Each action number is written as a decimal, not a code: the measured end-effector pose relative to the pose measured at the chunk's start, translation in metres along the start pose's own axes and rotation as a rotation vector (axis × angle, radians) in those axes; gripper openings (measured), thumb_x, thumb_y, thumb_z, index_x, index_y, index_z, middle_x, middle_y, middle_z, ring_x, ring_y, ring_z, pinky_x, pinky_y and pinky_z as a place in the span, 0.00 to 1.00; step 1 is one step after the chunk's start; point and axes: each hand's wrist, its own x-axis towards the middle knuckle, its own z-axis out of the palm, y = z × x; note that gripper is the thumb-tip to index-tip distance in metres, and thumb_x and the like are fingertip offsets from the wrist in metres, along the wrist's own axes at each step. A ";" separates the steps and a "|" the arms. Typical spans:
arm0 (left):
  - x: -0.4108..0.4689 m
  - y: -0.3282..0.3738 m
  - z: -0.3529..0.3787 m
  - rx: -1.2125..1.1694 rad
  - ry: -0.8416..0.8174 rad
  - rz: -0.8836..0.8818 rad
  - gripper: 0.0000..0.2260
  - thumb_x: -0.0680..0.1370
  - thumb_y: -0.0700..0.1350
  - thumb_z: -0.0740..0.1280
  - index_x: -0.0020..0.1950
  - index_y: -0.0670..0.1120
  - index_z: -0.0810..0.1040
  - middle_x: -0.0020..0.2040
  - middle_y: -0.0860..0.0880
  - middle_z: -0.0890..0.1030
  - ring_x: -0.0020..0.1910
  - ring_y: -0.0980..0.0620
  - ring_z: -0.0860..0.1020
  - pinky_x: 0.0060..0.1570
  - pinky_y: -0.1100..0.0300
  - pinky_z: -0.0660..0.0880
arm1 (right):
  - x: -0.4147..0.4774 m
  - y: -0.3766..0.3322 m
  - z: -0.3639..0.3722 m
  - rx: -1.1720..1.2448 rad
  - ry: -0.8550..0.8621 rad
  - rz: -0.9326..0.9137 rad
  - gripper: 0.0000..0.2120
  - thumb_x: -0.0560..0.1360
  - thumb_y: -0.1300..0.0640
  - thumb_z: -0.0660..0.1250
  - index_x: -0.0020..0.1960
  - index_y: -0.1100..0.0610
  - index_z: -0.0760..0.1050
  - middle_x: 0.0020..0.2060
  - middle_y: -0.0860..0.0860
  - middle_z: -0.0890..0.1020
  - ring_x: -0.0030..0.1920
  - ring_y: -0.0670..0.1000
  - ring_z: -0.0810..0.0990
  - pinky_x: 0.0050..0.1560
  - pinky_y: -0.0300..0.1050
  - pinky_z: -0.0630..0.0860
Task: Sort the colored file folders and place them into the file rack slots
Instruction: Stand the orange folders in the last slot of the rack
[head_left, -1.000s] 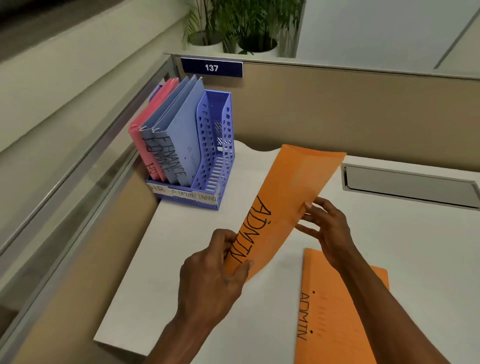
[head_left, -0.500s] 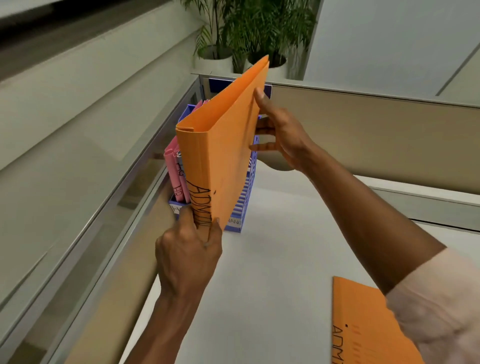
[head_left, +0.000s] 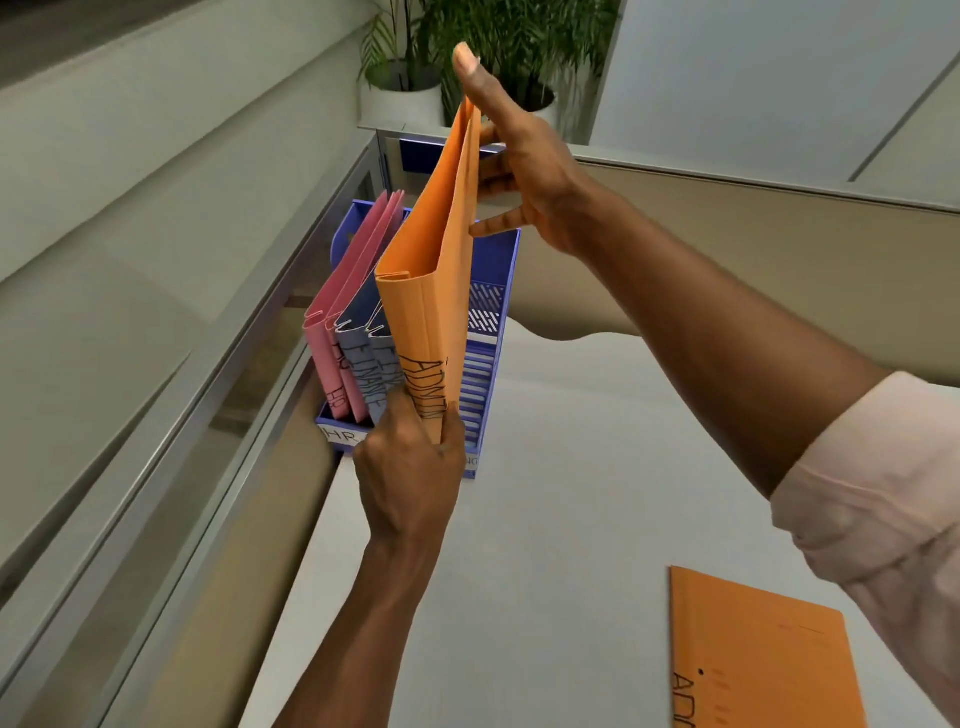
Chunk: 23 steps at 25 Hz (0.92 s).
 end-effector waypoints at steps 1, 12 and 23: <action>0.004 -0.001 0.007 -0.021 0.007 -0.012 0.17 0.78 0.51 0.74 0.57 0.39 0.79 0.46 0.42 0.86 0.40 0.43 0.85 0.42 0.51 0.83 | 0.005 0.001 0.000 -0.003 0.012 -0.004 0.34 0.81 0.31 0.61 0.73 0.56 0.76 0.67 0.58 0.81 0.64 0.60 0.83 0.58 0.69 0.84; 0.015 -0.023 0.060 -0.008 -0.107 -0.154 0.18 0.77 0.49 0.76 0.57 0.36 0.78 0.47 0.38 0.85 0.42 0.38 0.85 0.44 0.47 0.83 | 0.030 0.045 0.000 -0.045 0.078 0.071 0.29 0.77 0.37 0.72 0.67 0.58 0.80 0.67 0.59 0.81 0.65 0.62 0.82 0.58 0.65 0.85; 0.017 -0.027 0.064 0.197 -0.042 -0.260 0.23 0.78 0.61 0.70 0.58 0.42 0.78 0.45 0.40 0.85 0.40 0.37 0.85 0.38 0.49 0.79 | 0.051 0.083 0.015 -0.356 0.192 0.005 0.27 0.76 0.52 0.79 0.70 0.63 0.75 0.62 0.60 0.83 0.54 0.59 0.88 0.52 0.56 0.88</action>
